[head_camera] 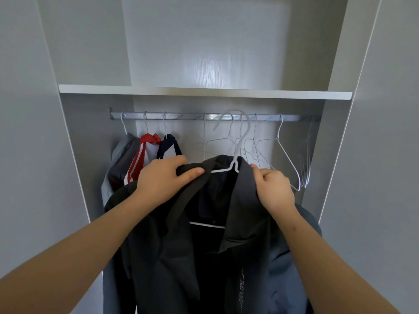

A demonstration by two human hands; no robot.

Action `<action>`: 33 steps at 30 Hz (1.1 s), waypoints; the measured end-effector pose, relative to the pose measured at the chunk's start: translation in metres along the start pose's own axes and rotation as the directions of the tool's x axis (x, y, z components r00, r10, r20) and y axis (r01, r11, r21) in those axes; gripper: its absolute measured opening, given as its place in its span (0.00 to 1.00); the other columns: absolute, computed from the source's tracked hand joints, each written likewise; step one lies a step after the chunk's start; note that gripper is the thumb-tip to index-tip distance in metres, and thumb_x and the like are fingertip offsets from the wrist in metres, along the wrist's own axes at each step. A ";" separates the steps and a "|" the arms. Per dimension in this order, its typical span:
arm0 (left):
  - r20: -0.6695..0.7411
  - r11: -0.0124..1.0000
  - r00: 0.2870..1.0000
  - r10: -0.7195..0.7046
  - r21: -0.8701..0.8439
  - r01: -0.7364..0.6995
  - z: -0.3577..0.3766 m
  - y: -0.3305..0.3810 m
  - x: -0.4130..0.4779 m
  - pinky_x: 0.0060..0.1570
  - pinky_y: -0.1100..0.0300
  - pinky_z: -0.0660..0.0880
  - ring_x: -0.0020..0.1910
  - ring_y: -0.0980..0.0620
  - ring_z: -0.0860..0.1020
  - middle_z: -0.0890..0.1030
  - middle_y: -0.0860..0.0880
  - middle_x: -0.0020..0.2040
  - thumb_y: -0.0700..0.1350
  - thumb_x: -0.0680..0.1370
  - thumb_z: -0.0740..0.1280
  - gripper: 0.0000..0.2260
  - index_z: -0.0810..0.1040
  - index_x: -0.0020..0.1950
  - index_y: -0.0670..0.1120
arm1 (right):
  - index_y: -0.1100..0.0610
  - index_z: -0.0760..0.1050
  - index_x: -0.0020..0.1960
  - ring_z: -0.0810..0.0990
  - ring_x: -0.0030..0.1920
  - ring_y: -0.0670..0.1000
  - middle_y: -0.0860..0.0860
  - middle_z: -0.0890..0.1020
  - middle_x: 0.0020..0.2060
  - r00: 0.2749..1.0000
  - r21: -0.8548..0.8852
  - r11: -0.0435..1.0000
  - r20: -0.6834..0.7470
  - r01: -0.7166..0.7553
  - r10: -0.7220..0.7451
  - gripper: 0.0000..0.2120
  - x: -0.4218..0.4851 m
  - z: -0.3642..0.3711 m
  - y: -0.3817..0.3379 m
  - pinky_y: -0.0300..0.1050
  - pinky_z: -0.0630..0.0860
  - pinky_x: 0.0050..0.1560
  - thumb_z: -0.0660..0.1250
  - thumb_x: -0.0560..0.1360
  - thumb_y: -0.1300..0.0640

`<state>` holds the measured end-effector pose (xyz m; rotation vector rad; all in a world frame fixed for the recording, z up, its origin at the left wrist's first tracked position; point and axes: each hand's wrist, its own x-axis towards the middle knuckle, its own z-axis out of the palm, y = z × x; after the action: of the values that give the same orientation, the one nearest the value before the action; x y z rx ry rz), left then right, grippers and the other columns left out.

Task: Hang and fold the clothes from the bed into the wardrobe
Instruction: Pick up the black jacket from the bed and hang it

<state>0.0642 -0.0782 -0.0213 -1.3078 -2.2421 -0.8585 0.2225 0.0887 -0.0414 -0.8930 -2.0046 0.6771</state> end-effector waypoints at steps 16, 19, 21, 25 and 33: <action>0.378 0.984 0.924 0.061 0.135 -0.120 0.024 0.018 0.005 0.42 0.59 0.72 0.43 0.51 0.75 0.74 0.49 0.43 0.51 0.80 0.58 0.13 0.78 0.55 0.46 | 0.64 0.73 0.34 0.74 0.33 0.54 0.54 0.74 0.28 0.984 -0.056 0.983 0.046 -0.172 0.175 0.25 -0.012 -0.005 0.044 0.43 0.67 0.33 0.56 0.79 0.46; 0.375 0.896 0.910 -0.178 -0.321 0.308 0.036 0.038 0.003 0.32 0.61 0.79 0.37 0.49 0.79 0.78 0.46 0.42 0.44 0.79 0.63 0.05 0.77 0.44 0.47 | 0.61 0.74 0.37 0.74 0.35 0.53 0.52 0.75 0.30 0.990 -0.128 0.989 0.107 -0.077 0.091 0.24 -0.019 -0.005 0.049 0.44 0.67 0.36 0.53 0.80 0.44; 0.415 0.679 0.864 -0.284 -0.549 0.487 0.051 0.052 0.001 0.28 0.64 0.78 0.36 0.50 0.78 0.77 0.45 0.42 0.40 0.78 0.64 0.05 0.76 0.43 0.47 | 0.58 0.69 0.31 0.72 0.33 0.51 0.51 0.73 0.28 0.987 -0.133 0.988 0.130 -0.072 0.090 0.24 -0.020 -0.006 0.056 0.44 0.67 0.36 0.54 0.80 0.45; 0.558 0.528 0.782 -0.276 -0.592 0.609 0.070 0.061 -0.005 0.31 0.62 0.79 0.32 0.52 0.75 0.75 0.45 0.41 0.38 0.76 0.66 0.08 0.76 0.55 0.42 | 0.56 0.61 0.26 0.68 0.28 0.51 0.51 0.68 0.24 0.965 -0.030 0.970 0.099 -0.242 0.244 0.26 -0.013 -0.018 0.081 0.44 0.66 0.33 0.57 0.79 0.46; 0.724 0.313 0.652 -0.224 -0.580 0.752 0.095 0.043 -0.012 0.35 0.56 0.79 0.34 0.50 0.82 0.81 0.46 0.40 0.39 0.78 0.63 0.07 0.79 0.51 0.47 | 0.56 0.64 0.27 0.68 0.29 0.49 0.51 0.68 0.25 0.868 0.192 0.872 0.322 -0.450 0.377 0.23 -0.009 -0.026 0.098 0.40 0.65 0.31 0.65 0.76 0.49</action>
<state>0.1045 -0.0045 -0.0847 -1.2138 -2.8529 -2.4334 0.2815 0.1445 -0.1026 -1.1325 -1.9046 1.3467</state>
